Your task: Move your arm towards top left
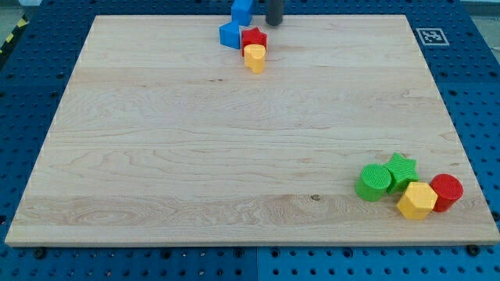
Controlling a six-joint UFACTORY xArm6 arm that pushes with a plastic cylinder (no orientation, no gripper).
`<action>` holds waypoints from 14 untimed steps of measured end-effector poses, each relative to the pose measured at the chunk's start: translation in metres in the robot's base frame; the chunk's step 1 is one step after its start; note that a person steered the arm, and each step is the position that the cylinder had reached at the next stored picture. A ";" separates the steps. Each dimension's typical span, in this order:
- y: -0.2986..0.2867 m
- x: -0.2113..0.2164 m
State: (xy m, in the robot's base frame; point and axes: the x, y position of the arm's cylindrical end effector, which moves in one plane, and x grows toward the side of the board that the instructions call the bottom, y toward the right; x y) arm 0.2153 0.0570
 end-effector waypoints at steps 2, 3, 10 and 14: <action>0.078 0.098; 0.084 0.172; -0.257 0.068; -0.278 -0.024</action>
State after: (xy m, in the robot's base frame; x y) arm 0.1910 -0.2208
